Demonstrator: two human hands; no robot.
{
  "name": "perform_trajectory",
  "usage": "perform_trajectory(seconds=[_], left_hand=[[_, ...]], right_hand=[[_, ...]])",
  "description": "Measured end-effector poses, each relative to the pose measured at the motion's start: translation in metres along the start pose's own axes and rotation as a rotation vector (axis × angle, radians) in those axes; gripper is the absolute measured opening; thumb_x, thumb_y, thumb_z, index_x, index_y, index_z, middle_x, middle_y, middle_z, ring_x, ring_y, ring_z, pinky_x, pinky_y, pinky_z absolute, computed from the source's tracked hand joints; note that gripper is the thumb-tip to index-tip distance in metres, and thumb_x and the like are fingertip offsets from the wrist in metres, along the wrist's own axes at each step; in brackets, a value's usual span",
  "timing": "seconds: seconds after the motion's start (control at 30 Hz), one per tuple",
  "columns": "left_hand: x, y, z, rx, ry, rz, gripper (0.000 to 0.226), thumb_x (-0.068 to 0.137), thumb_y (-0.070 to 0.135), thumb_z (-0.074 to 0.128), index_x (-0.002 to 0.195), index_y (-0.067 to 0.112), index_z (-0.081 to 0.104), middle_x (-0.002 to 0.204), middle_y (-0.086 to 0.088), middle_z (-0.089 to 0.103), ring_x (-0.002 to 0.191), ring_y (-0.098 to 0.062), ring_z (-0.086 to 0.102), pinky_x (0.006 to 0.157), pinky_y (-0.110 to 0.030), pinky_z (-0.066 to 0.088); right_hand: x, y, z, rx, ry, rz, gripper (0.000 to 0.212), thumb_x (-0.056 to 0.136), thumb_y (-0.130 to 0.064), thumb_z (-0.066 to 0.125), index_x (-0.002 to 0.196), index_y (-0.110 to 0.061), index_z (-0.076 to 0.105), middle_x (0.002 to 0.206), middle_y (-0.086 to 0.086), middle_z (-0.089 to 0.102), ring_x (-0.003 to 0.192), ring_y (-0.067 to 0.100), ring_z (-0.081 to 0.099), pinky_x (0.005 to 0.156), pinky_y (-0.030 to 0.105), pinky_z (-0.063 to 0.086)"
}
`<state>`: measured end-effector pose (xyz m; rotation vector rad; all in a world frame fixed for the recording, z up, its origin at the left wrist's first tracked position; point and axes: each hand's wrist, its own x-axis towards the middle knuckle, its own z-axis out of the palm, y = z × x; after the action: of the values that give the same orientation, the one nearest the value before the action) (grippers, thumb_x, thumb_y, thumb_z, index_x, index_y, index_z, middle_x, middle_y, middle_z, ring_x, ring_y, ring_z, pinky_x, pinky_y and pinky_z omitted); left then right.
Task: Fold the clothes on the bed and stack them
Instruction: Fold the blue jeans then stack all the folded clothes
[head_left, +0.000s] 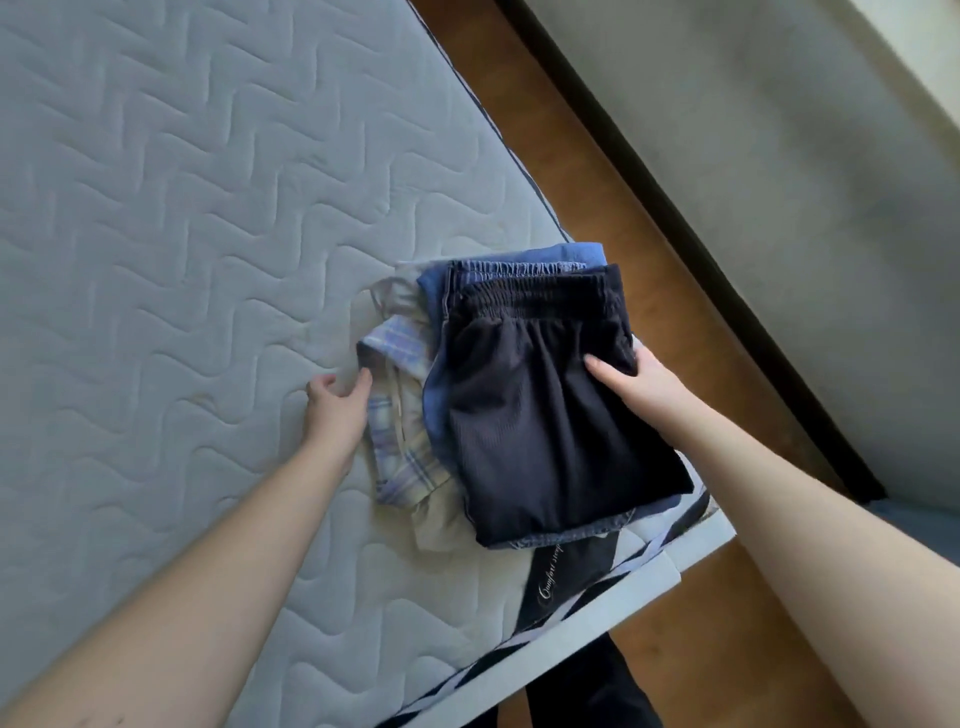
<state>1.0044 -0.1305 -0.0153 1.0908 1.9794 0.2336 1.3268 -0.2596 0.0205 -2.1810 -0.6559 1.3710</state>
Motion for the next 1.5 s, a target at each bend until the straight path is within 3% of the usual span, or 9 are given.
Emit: perform_trajectory(seconds=[0.17,0.3,0.5,0.73,0.9,1.13,1.3,1.4,1.5], left_hand=[[0.010,-0.032,0.000,-0.014,-0.286,-0.019,0.053,0.087,0.049,0.066,0.117,0.005,0.064,0.113,-0.012,0.069,0.107,-0.027,0.064,0.101,-0.043,0.048],[0.004,-0.027,0.009,-0.023,-0.495,0.002,0.038,0.084,0.038,0.073,0.111,0.011,0.069,0.104,-0.008,0.073,0.100,-0.026,0.068,0.098,-0.046,0.051],[-0.013,-0.019,0.026,0.098,-0.492,0.043,0.024,0.074,0.027,0.070,0.092,0.011,0.070,0.089,-0.006,0.073,0.093,-0.027,0.068,0.081,-0.037,0.053],[-0.030,-0.026,0.026,-0.088,-0.543,0.160,0.027,0.082,0.004,0.066,0.104,0.019,0.070,0.102,-0.003,0.074,0.099,-0.021,0.068,0.095,-0.041,0.052],[-0.029,-0.015,0.030,-0.035,-0.484,0.092,0.025,0.086,-0.001,0.062,0.106,0.011,0.069,0.102,-0.010,0.073,0.099,-0.027,0.068,0.090,-0.039,0.054],[-0.019,0.024,0.015,0.256,-0.418,0.299,0.025,0.090,0.014,0.065,0.112,0.003,0.068,0.110,-0.016,0.070,0.102,-0.025,0.063,0.089,-0.036,0.051],[-0.019,0.066,0.011,0.438,-0.554,0.530,0.021,0.087,0.018,0.070,0.108,0.015,0.067,0.104,-0.009,0.070,0.105,-0.026,0.062,0.082,-0.022,0.050],[-0.015,0.095,0.024,0.611,-0.661,0.665,0.030,0.087,0.029,0.070,0.115,0.022,0.062,0.114,-0.004,0.067,0.109,-0.024,0.061,0.091,-0.032,0.048],[-0.015,0.122,0.044,0.770,-0.706,0.811,0.028,0.085,0.038,0.068,0.110,0.037,0.057,0.106,0.003,0.065,0.099,-0.021,0.062,0.077,-0.025,0.039]], right_hand=[[0.021,0.007,0.002,-0.180,0.029,0.090,0.089,0.067,-0.072,0.070,0.138,-0.023,0.046,0.133,-0.001,0.056,0.123,0.021,0.053,0.104,0.038,0.043],[0.021,0.006,0.004,-0.161,0.004,0.106,0.097,0.058,-0.080,0.070,0.136,-0.027,0.047,0.130,-0.006,0.059,0.117,0.017,0.057,0.103,0.036,0.044],[0.014,0.002,0.000,-0.001,-0.097,0.033,0.034,0.063,-0.072,0.075,0.090,-0.073,0.054,0.101,-0.038,0.062,0.090,-0.018,0.057,0.075,0.013,0.043],[0.013,0.023,0.001,0.017,-0.143,-0.114,0.076,0.069,-0.067,0.076,0.131,-0.065,0.033,0.129,-0.039,0.050,0.120,-0.012,0.048,0.101,0.023,0.037],[0.007,0.025,0.001,0.096,-0.121,-0.154,0.060,0.078,-0.050,0.073,0.127,-0.065,0.041,0.125,-0.037,0.056,0.113,-0.017,0.051,0.103,0.027,0.038],[-0.040,0.039,0.024,0.353,0.022,-0.217,0.056,0.090,-0.030,0.068,0.136,-0.049,0.043,0.129,-0.030,0.056,0.118,-0.011,0.052,0.093,0.017,0.040],[-0.093,0.057,0.067,0.571,0.257,-0.164,0.058,0.091,-0.026,0.069,0.138,-0.045,0.040,0.126,-0.032,0.056,0.117,-0.010,0.051,0.095,0.017,0.042],[-0.123,0.069,0.097,0.696,0.394,-0.086,0.058,0.088,-0.034,0.071,0.130,-0.056,0.038,0.122,-0.038,0.054,0.112,-0.016,0.051,0.086,0.006,0.044],[-0.136,0.080,0.127,0.866,0.449,0.016,0.059,0.087,-0.032,0.074,0.130,-0.052,0.039,0.126,-0.030,0.056,0.116,-0.008,0.054,0.098,0.022,0.045]])
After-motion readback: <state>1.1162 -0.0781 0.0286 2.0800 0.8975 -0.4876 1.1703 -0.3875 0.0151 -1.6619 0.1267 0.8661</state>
